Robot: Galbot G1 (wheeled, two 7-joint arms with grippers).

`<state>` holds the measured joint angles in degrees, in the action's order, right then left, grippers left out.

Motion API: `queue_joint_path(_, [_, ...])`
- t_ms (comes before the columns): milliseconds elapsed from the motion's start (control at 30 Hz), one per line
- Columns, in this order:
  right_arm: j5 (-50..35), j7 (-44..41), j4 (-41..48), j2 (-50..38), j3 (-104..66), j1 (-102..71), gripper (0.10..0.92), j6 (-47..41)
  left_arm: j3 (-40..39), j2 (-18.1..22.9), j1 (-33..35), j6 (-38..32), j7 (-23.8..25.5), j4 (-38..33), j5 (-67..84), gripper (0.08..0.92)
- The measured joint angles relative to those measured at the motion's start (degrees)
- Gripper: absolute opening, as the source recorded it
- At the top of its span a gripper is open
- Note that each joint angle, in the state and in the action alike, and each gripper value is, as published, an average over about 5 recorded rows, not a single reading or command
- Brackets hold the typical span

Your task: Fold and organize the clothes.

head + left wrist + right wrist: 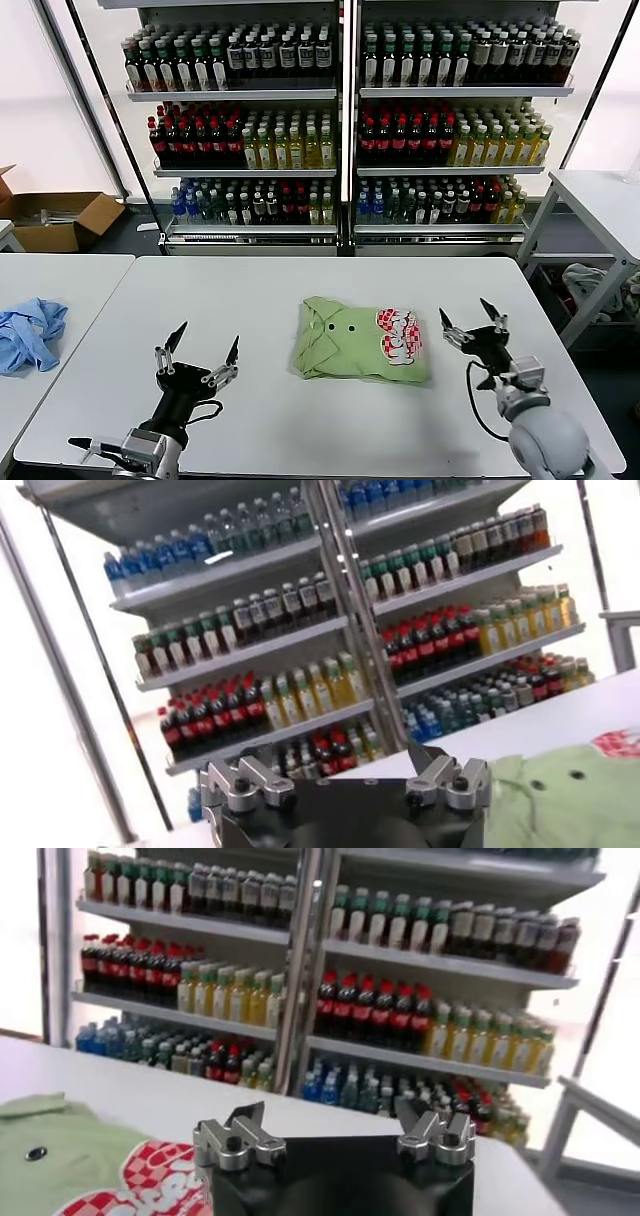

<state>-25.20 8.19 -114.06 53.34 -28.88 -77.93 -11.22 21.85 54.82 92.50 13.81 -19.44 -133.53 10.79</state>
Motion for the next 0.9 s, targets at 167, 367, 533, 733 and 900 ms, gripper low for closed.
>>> queue_joint_path(167, [-0.4, 3.4, -7.1, 0.0, -6.5, -11.5, 0.823, 3.6, -1.0, -0.2, 2.3, -5.4, -0.6, 1.6, 1.9, 0.823])
queue_joint_path(367, [2.0, 7.2, -11.8, 2.3, -10.2, -25.4, 0.823, 13.1, -2.0, -0.3, 5.4, -13.2, -1.2, 3.2, 3.6, 0.823])
queue_joint_path(533, [3.8, 8.7, -13.3, 3.6, -11.5, -33.8, 0.823, 21.5, -2.6, -0.3, 8.1, -17.2, -1.5, 2.9, 4.5, 0.823])
queue_joint_path(733, [4.2, 9.5, -14.5, 4.5, -12.2, -39.3, 0.823, 27.7, -2.7, -0.6, 10.3, -20.2, -2.2, 2.7, 5.3, 0.823])
queue_joint_path(900, [4.4, 9.7, -14.8, 5.3, -12.2, -42.7, 0.823, 31.4, -2.5, -0.8, 11.3, -21.8, -2.4, 2.6, 5.7, 0.823])
